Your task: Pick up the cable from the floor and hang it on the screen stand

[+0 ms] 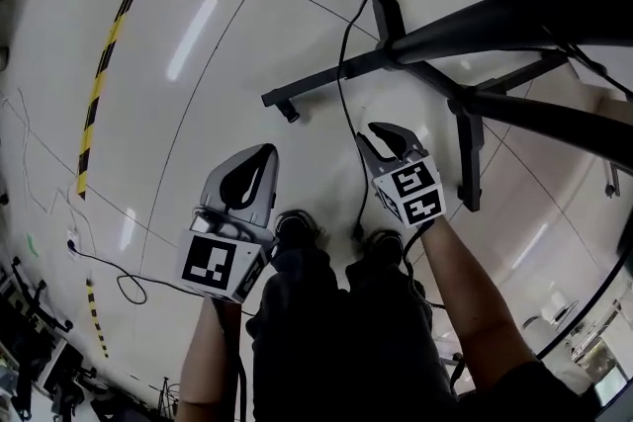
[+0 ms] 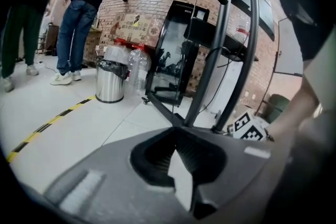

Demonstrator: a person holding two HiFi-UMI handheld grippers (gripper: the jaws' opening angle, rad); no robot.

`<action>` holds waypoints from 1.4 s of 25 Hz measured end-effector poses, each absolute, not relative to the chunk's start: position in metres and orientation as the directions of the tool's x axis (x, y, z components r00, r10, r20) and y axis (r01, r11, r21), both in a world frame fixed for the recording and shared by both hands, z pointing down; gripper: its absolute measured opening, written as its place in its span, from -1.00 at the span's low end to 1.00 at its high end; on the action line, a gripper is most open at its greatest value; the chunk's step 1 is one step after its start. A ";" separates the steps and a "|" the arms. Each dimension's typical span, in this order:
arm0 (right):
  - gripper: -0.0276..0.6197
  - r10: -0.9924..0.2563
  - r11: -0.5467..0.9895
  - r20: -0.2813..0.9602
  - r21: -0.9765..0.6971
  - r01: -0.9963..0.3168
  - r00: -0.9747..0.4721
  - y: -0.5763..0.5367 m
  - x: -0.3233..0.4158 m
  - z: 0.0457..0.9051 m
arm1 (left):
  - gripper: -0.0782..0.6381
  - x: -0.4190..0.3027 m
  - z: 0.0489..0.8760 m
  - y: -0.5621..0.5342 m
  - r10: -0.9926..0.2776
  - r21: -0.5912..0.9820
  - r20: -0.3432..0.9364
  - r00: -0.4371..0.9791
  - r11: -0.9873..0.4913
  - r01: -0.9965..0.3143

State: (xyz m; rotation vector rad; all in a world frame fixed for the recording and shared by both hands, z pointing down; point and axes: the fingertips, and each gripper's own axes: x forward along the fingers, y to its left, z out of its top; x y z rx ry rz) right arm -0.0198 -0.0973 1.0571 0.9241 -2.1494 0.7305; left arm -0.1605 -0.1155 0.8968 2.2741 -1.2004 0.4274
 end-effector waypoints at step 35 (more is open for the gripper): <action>-0.85 -0.256 0.659 0.791 -0.277 -0.699 -0.555 -0.081 -0.042 1.034 | -0.77 -0.142 0.866 -0.127 -0.640 0.338 0.499 0.584 -0.477 -0.811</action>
